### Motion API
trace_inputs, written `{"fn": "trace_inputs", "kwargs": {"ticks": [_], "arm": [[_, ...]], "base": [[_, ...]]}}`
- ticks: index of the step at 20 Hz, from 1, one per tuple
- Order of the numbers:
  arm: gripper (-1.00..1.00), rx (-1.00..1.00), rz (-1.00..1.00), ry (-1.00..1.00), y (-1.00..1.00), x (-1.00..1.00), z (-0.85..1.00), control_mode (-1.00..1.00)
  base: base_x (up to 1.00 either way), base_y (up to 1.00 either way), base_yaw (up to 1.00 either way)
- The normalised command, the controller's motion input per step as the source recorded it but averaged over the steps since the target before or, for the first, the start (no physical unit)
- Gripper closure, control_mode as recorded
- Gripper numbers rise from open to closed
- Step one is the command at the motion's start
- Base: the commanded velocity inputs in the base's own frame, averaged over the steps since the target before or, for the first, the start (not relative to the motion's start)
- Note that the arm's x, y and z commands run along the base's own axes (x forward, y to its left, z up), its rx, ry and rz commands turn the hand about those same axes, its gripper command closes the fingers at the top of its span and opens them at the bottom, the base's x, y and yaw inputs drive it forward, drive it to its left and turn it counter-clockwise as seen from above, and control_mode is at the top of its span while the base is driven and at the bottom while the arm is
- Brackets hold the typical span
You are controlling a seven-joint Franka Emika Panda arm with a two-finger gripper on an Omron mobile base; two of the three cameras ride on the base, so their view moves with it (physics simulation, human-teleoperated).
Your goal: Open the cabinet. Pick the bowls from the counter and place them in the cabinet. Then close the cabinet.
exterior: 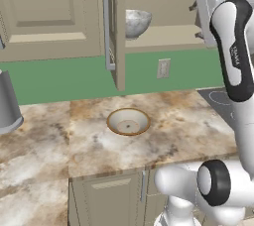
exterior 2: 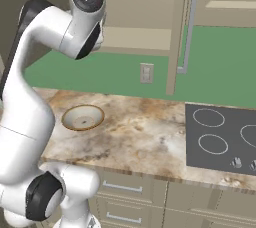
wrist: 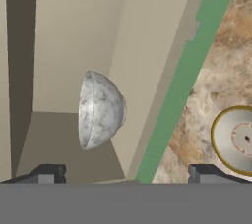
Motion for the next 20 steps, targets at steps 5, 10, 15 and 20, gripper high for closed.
{"fn": "trace_inputs", "kwargs": {"ticks": [5,10,15,20], "arm": [[-1.00,0.00,0.00,0.04,0.00,-0.66,-0.29,-1.00],[-1.00,0.00,0.00,0.00,0.04,-0.75,-0.35,-1.00],[-1.00,-0.01,0.07,0.02,0.05,-0.55,-0.43,-1.00],[-1.00,-0.04,0.10,0.03,0.14,-0.36,-0.44,-1.00]], "base": [[0.00,0.00,0.00],[0.00,0.00,0.00],[0.00,0.00,0.00],[0.00,0.00,0.00]]}}
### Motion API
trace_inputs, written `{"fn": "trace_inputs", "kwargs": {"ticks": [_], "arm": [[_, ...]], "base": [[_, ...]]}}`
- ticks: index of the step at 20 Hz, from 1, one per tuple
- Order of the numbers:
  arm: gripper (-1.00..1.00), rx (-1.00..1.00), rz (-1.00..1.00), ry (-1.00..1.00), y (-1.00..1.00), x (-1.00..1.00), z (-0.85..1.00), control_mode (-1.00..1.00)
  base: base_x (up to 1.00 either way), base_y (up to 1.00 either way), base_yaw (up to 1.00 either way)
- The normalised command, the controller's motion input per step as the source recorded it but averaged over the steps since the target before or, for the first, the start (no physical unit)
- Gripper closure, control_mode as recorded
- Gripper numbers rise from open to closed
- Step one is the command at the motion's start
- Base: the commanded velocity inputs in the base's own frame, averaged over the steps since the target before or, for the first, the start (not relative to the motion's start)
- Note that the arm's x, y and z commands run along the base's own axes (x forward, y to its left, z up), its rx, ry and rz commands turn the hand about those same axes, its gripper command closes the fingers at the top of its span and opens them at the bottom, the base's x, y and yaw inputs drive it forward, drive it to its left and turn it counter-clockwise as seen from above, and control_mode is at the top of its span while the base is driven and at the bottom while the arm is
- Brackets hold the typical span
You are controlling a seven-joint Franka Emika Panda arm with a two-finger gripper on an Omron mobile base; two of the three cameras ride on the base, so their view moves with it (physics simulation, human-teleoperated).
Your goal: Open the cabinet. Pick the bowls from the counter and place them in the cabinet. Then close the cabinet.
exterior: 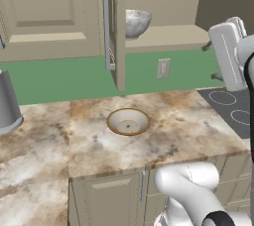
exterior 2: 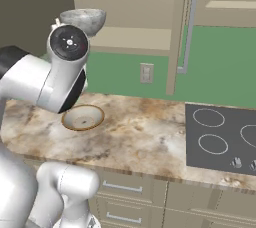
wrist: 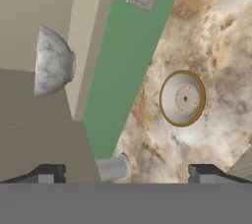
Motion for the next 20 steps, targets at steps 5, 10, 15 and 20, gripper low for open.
{"fn": "trace_inputs", "kwargs": {"ticks": [5,10,15,20], "arm": [[-1.00,-0.05,0.12,0.07,0.17,-0.12,-0.47,-1.00],[-1.00,-0.01,0.15,0.12,0.08,0.00,-0.42,-1.00],[-1.00,-0.01,0.16,0.11,0.01,0.00,-0.47,-1.00],[-1.00,-0.01,0.16,0.07,0.01,0.00,-0.47,-1.00]], "base": [[0.00,0.00,0.00],[0.00,0.00,0.00],[0.00,0.00,0.00],[0.00,0.00,0.00]]}}
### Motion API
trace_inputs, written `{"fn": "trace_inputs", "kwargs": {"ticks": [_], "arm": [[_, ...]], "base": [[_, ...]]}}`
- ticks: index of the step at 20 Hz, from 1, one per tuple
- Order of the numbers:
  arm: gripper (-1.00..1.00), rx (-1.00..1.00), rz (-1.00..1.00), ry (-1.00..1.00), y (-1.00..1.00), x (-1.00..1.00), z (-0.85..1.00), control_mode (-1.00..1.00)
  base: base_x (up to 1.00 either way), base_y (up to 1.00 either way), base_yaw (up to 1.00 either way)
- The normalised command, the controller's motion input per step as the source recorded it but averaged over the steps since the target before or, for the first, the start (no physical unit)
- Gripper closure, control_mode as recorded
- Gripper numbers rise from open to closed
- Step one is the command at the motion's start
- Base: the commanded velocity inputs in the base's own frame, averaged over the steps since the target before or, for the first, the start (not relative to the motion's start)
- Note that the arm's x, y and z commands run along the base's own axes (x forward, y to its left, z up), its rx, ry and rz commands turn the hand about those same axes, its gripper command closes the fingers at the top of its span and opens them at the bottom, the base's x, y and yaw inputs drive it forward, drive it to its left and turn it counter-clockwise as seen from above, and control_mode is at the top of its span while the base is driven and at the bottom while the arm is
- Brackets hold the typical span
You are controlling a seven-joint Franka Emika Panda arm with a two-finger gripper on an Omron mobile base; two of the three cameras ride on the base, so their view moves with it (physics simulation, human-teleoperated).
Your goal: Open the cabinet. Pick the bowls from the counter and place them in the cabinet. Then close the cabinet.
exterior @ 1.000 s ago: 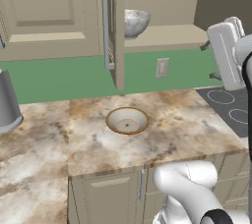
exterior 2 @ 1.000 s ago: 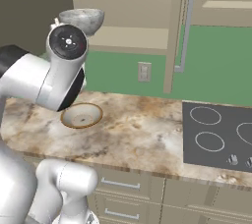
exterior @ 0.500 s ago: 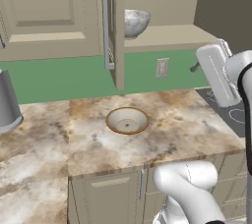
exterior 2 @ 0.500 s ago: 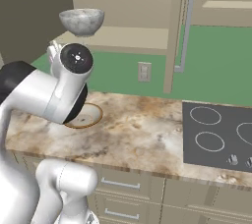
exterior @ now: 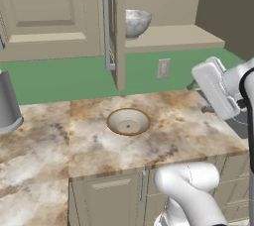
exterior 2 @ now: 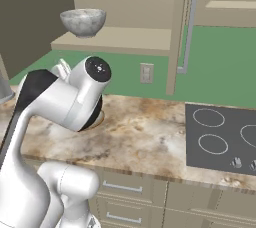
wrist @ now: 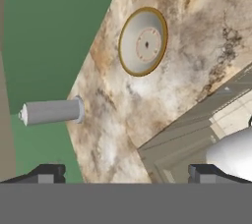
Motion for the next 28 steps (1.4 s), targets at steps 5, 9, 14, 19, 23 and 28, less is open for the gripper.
{"fn": "trace_inputs", "kwargs": {"ticks": [5,9,14,19,23,28], "arm": [[-1.00,-0.04,0.14,0.01,0.05,0.00,-0.45,-1.00],[-1.00,-0.01,0.06,0.00,0.01,0.00,-0.23,-1.00],[-1.00,0.00,0.01,0.00,0.08,0.01,-0.29,-1.00],[-1.00,0.00,0.00,0.00,0.06,0.11,-0.30,-1.00],[-1.00,0.00,0.00,0.00,0.00,0.32,-0.34,-1.00],[-1.00,0.00,0.03,0.00,0.00,0.43,-0.39,-1.00]], "base": [[0.00,0.00,0.00],[0.00,0.00,0.00],[0.00,0.00,0.00],[0.00,0.00,0.00],[0.00,0.00,0.00],[0.00,0.00,0.00]]}}
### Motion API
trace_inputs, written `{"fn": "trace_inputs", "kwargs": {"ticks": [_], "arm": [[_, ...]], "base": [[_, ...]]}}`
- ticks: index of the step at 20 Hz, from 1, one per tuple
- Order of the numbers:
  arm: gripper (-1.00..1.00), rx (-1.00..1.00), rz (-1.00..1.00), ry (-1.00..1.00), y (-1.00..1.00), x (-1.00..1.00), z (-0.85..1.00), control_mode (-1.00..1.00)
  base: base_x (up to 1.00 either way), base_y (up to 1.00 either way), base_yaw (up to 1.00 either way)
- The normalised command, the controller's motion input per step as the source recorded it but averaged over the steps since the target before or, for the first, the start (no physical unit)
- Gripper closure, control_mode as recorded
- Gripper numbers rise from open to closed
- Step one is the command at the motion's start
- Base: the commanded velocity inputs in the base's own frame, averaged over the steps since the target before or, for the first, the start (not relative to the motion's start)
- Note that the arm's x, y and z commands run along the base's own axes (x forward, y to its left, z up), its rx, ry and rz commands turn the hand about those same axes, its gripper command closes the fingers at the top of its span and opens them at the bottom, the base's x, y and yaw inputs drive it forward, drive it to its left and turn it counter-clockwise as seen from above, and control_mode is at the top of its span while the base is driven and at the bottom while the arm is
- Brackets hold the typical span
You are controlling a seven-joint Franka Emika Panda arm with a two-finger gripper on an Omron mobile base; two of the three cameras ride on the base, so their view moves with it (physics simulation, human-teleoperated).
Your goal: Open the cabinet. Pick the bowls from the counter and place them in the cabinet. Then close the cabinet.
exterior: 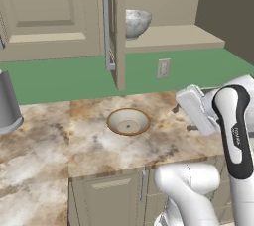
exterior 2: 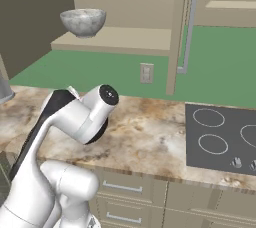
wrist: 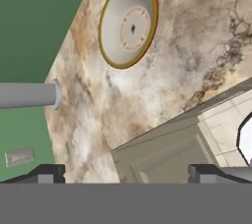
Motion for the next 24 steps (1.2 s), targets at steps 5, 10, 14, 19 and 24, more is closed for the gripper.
{"fn": "trace_inputs", "kwargs": {"ticks": [5,10,14,19,24], "arm": [[-1.00,0.00,0.04,0.00,0.00,0.46,-0.40,-1.00],[-1.00,0.00,0.05,0.00,0.00,0.49,-0.38,-1.00],[-1.00,0.00,0.06,0.00,0.00,0.54,-0.39,-1.00],[-1.00,0.00,0.07,0.00,0.00,0.52,-0.37,-1.00],[-1.00,0.00,0.07,-0.02,0.00,0.57,-0.30,-1.00]], "base": [[0.00,0.00,0.00],[0.00,0.00,0.00],[0.00,0.00,0.00],[0.00,0.00,0.00],[0.00,0.00,0.00]]}}
